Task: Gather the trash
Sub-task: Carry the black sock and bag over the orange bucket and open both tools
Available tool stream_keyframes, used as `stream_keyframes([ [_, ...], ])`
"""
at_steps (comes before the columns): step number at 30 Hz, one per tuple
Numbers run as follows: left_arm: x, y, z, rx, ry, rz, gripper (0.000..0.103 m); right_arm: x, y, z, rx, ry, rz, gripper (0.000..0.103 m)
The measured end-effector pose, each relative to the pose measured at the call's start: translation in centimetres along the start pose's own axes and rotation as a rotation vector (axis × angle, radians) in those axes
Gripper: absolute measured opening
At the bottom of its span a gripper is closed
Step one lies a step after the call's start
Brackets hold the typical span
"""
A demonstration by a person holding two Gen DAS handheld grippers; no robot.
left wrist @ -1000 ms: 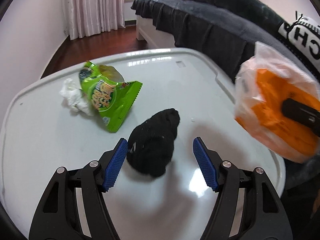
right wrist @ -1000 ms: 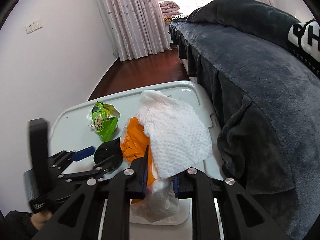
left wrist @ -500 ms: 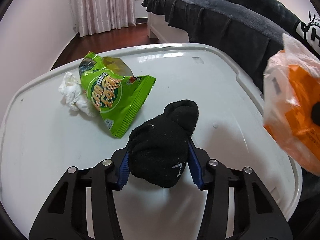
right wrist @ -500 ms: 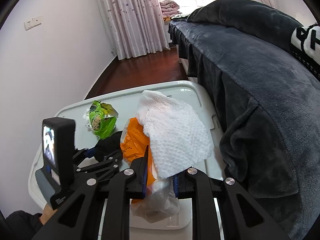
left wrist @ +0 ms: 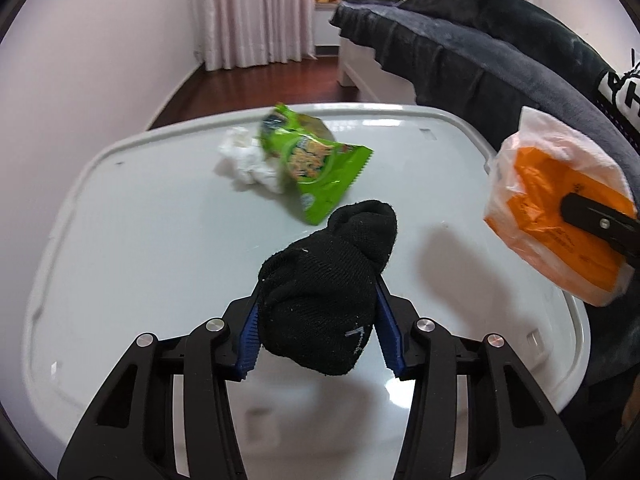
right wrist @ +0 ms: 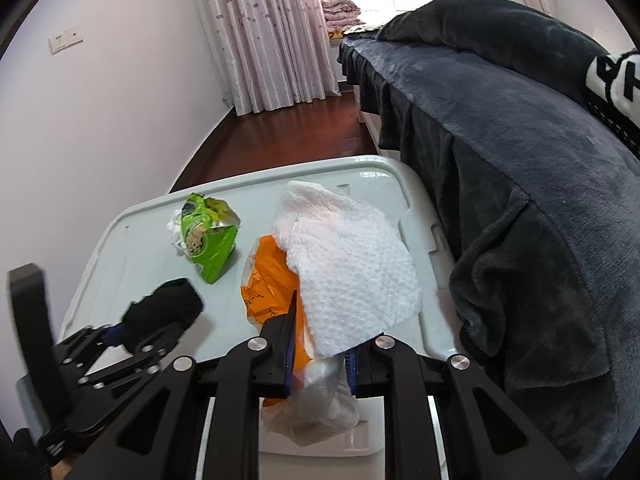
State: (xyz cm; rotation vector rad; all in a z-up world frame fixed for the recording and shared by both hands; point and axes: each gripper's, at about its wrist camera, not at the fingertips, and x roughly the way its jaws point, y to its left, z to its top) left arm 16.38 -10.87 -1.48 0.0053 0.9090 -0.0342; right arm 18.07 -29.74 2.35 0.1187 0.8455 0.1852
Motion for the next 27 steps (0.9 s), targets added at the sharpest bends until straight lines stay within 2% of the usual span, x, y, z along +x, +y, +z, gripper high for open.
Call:
stream_keyframes([
  [4, -3.4, 1.1, -1.2, -0.031, -0.024, 0.037, 0.047, -1.4, 1.8, -1.3, -0.053, -0.025, 0.018, 0.018],
  [8, -7.2, 2.6, -2.7, -0.063, -0.056, 0.055, 0.047, -4.4, 3.7, -4.6, -0.060, -0.041, 0.077, 0.018],
  [16, -13.4, 4.0, -8.4, -0.072, -0.060, 0.047, 0.047, -10.0, 6.4, -11.0, -0.075, -0.023, 0.143, 0.019],
  [22, -14.7, 4.7, -12.8, -0.100, -0.007, 0.042, 0.047, -12.4, 7.9, -14.6, -0.093, 0.010, 0.168, 0.019],
  [27, -14.3, 4.1, -16.1, -0.083, 0.047, 0.048, 0.047, -13.0, 8.6, -17.3, -0.125, 0.049, 0.158, 0.019],
])
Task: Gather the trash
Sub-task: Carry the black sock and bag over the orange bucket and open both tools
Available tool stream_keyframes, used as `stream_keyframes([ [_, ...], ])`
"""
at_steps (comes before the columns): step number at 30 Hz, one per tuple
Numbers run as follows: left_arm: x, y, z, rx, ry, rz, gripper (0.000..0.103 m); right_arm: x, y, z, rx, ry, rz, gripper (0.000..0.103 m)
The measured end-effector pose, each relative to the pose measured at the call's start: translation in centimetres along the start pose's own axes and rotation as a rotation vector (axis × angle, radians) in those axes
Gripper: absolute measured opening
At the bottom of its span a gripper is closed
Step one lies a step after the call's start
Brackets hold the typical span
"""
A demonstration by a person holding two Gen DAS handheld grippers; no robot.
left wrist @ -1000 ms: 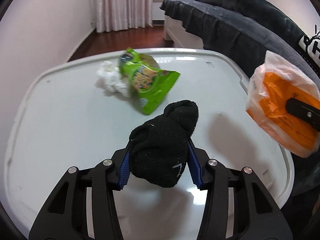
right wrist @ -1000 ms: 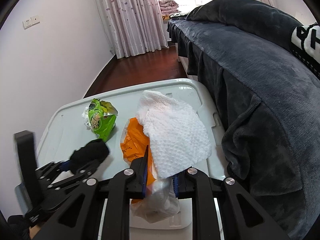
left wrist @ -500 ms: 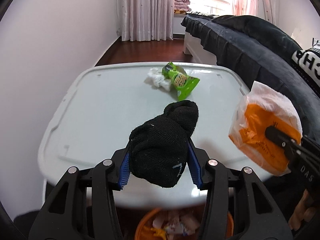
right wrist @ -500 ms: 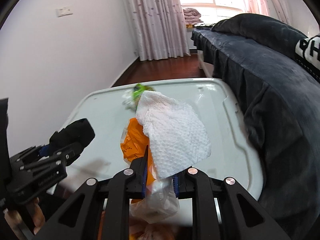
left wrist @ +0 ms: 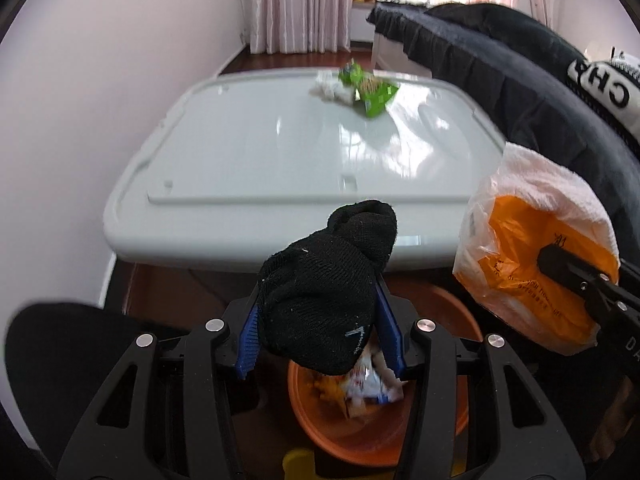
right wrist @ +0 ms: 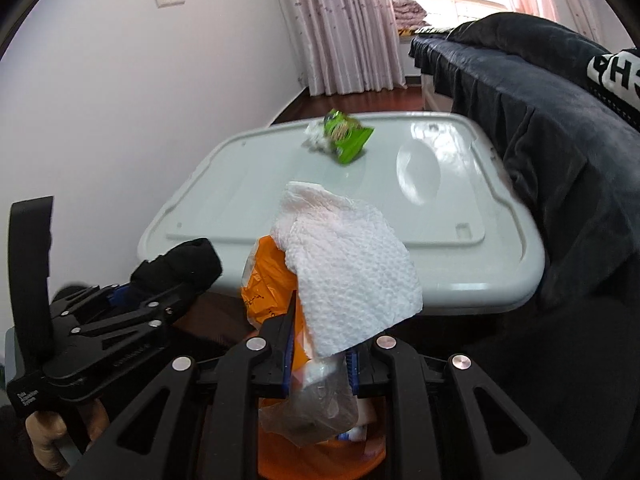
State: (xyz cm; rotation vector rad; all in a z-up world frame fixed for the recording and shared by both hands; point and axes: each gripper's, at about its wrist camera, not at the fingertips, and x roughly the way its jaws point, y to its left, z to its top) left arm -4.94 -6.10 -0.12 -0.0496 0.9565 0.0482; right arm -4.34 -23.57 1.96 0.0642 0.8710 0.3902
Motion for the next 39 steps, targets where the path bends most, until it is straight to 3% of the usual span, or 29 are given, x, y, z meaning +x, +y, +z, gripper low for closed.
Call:
stream_keyframes([
  [6, 1.6, -0.3, -3.2, 0.003, 0.092, -0.021, 0.047, 0.7, -0.4, -2.7, -0.005, 0.069, -0.020, 0.019],
  [14, 4.3, -1.1, -4.2, 0.025, 0.191, -0.047, 0.047, 3.6, -0.8, -4.1, 0.005, 0.169, -0.014, 0.019],
  [27, 5.4, -1.0, -4.1, 0.016, 0.238, -0.053, 0.048, 4.7, -1.1, -4.6, 0.018, 0.210, -0.013, 0.021],
  [31, 5.4, -1.0, -4.1, 0.015, 0.238, -0.042, 0.050, 4.5, -1.1, -4.6, 0.016, 0.206, -0.023, 0.034],
  [33, 5.5, -1.1, -4.0, 0.016, 0.243, -0.027, 0.060, 4.3, -1.2, -4.6, 0.019, 0.196, -0.028, 0.048],
  [36, 5.2, -0.9, -3.9, 0.010, 0.228, -0.025, 0.069, 4.0, -1.4, -4.5, 0.027, 0.183, -0.034, 0.049],
  [39, 5.0, -0.9, -3.8, 0.007, 0.216, -0.024, 0.070, 3.8, -1.6, -4.5, 0.039, 0.176, -0.037, 0.049],
])
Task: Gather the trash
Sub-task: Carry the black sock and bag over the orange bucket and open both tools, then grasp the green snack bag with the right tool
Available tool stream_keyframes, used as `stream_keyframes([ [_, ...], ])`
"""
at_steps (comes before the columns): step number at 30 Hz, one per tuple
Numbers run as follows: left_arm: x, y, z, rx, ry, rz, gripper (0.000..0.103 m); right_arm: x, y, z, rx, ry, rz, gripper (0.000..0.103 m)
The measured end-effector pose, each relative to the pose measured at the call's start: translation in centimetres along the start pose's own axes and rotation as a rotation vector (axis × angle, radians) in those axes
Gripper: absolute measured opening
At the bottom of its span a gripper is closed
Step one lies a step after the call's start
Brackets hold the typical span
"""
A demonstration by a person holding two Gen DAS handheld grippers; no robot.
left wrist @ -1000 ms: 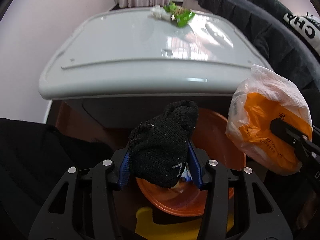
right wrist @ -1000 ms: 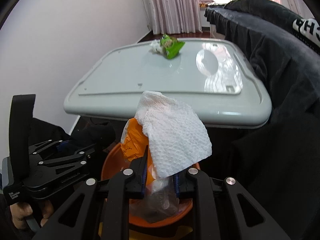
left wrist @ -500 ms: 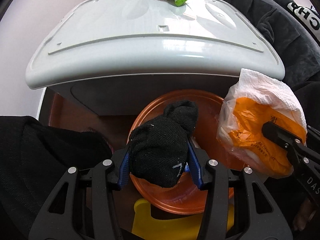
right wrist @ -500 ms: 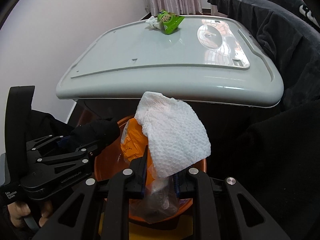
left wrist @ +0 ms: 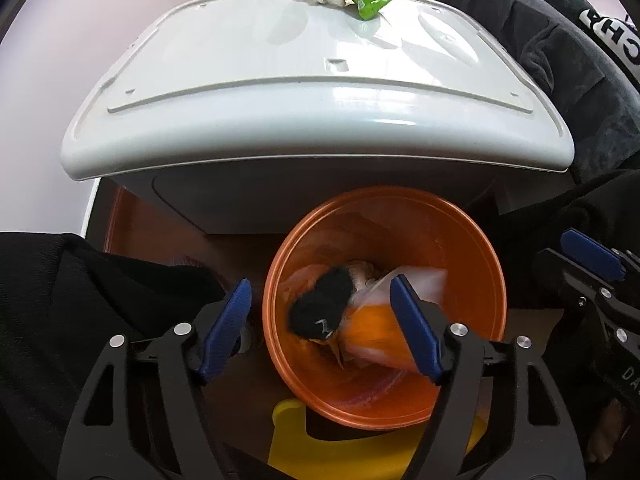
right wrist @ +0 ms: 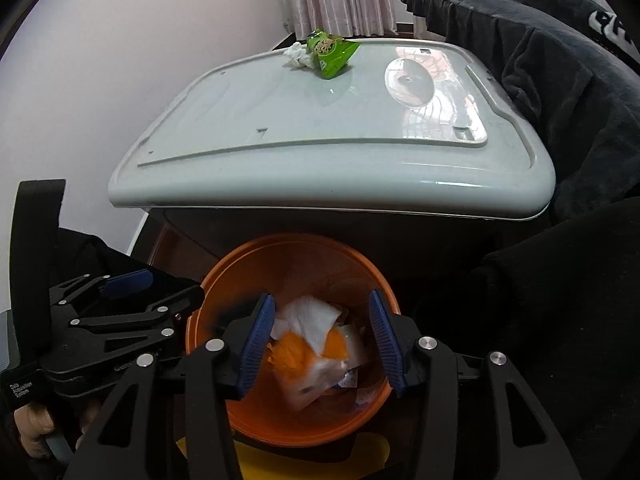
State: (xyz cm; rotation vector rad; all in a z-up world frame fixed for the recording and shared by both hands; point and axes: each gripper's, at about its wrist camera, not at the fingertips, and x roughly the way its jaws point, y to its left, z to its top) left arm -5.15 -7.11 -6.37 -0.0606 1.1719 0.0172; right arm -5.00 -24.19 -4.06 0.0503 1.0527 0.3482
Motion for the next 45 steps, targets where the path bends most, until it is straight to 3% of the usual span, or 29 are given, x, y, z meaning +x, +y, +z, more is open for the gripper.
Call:
stream_keyframes([
  [5, -0.4, 0.2, 0.4, -0.010, -0.013, -0.004, 0.070, -0.3, -0.7, 0.7, 0.026, -0.011, 0.004, 0.049],
  [11, -1.6, 1.0, 2.4, -0.030, -0.081, -0.023, 0.070, 0.4, -1.2, 3.7, 0.010, -0.028, -0.009, 0.050],
  [15, -2.5, 1.5, 5.3, -0.055, -0.144, -0.028, 0.071, 0.9, -0.6, 7.2, -0.030, -0.055, -0.006, 0.053],
  [21, -2.7, 3.2, 11.9, -0.088, -0.177, -0.047, 0.074, 2.3, 0.8, 15.4, -0.125, -0.134, -0.024, 0.056],
  [27, -2.5, 4.6, 17.2, -0.112, -0.256, 0.020, 0.074, 6.6, 1.5, 25.6, -0.161, -0.179, -0.020, 0.065],
  [33, -0.6, 5.9, 18.1, -0.157, -0.258, 0.058, 0.074, 13.2, 1.8, 32.8, -0.192, -0.163, -0.036, 0.075],
  [37, 0.5, 6.4, 18.1, -0.180, -0.224, 0.042, 0.074, 17.3, 1.0, 35.4, -0.144, -0.103, -0.020, 0.075],
  [45, 1.0, 5.4, 18.1, -0.151, -0.225, 0.038, 0.074, 22.4, -0.5, 37.2, -0.080, -0.027, 0.011, 0.075],
])
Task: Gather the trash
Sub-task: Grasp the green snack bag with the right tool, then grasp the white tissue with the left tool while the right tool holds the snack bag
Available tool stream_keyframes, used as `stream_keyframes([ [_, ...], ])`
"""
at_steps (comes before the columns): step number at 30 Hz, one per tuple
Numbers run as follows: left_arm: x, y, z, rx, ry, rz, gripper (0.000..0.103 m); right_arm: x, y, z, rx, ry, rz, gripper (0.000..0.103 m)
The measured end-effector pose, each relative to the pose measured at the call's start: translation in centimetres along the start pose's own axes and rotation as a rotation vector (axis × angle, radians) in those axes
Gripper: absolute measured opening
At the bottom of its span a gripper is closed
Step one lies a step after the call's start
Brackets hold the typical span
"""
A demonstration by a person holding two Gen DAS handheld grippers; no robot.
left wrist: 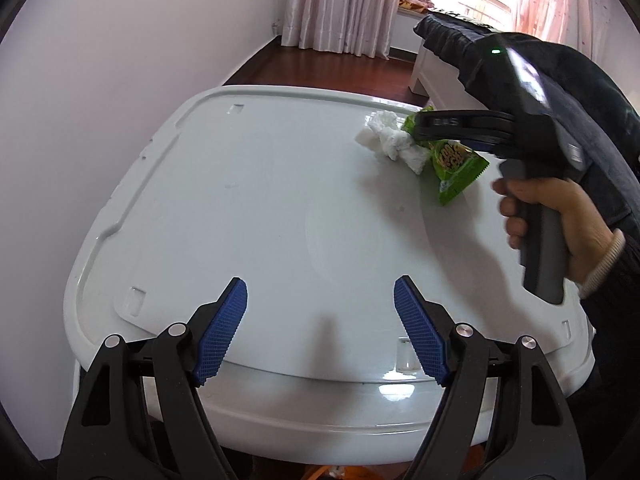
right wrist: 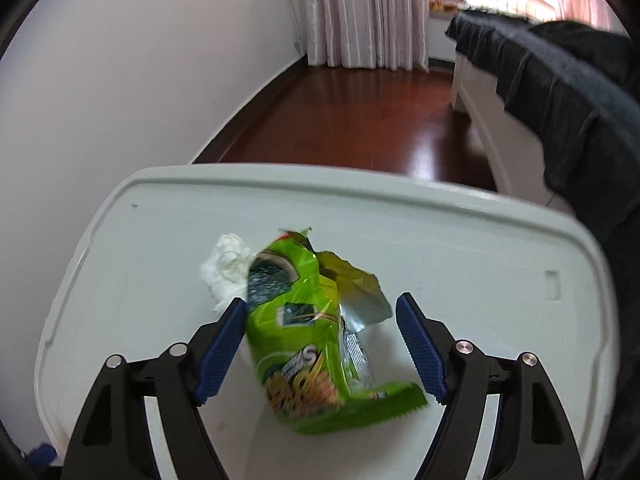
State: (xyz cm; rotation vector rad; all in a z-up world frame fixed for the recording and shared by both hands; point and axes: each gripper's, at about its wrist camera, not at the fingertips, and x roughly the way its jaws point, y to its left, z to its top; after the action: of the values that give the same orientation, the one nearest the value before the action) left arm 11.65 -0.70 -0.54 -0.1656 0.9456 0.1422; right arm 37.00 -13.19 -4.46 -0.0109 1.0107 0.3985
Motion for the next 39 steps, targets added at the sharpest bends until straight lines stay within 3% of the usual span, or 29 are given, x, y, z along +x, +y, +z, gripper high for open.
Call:
stream_keyframes([
  [1, 0.2, -0.1, -0.1, 0.006, 0.005, 0.000, 0.074, 0.2, -0.4, 0.1, 0.020, -0.004, 0.013, 0.075],
  [3, 0.4, -0.2, -0.2, 0.006, 0.013, -0.003, 0.074, 0.5, -1.4, 0.3, 0.082, 0.011, 0.066, 0.057],
  [4, 0.5, -0.2, -0.2, 0.004, 0.017, -0.008, 0.074, 0.6, -1.5, 0.5, 0.095, 0.012, 0.080, 0.055],
  [5, 0.7, -0.1, -0.3, 0.000, 0.023, -0.011, 0.074, 0.4, -1.6, 0.4, 0.095, 0.010, 0.086, 0.044],
  [6, 0.8, -0.1, -0.3, -0.003, 0.028, -0.012, 0.074, 0.3, -1.5, 0.4, 0.085, 0.010, 0.089, 0.040],
  [13, 1.8, -0.4, 0.1, -0.026, 0.043, -0.001, 0.074, -1.2, -1.5, -0.9, 0.082, 0.008, 0.086, 0.036],
  [17, 3.2, -1.4, 1.5, -0.031, 0.057, -0.003, 0.074, -4.7, -1.5, -2.5, 0.072, -0.021, 0.045, 0.036],
  [21, 5.0, -3.0, 4.4, -0.050, 0.030, 0.000, 0.074, -9.4, -1.7, -4.8, 0.041, -0.069, -0.054, 0.036],
  [27, 7.8, -4.8, 9.2, -0.081, -0.016, -0.021, 0.074, -15.2, -3.1, -10.7, 0.087, -0.134, -0.062, 0.036],
  [32, 11.0, -7.7, 12.3, -0.052, -0.024, 0.003, 0.074, -15.6, -2.7, -15.2, 0.103, -0.139, -0.078, 0.036],
  [37, 15.2, -9.1, 13.3, -0.044, 0.022, 0.078, 0.074, -14.7, -2.4, -15.4, 0.065, -0.121, -0.067, 0.036],
  [38, 16.0, -9.2, 13.3, -0.046, 0.036, 0.087, 0.073, -14.9, -2.3, -15.4, 0.071, -0.126, -0.063, 0.036],
  [39, 16.8, -9.0, 13.2, -0.049, 0.047, 0.090, 0.058, -15.1, -2.4, -15.4, 0.080, -0.135, -0.057, 0.036],
])
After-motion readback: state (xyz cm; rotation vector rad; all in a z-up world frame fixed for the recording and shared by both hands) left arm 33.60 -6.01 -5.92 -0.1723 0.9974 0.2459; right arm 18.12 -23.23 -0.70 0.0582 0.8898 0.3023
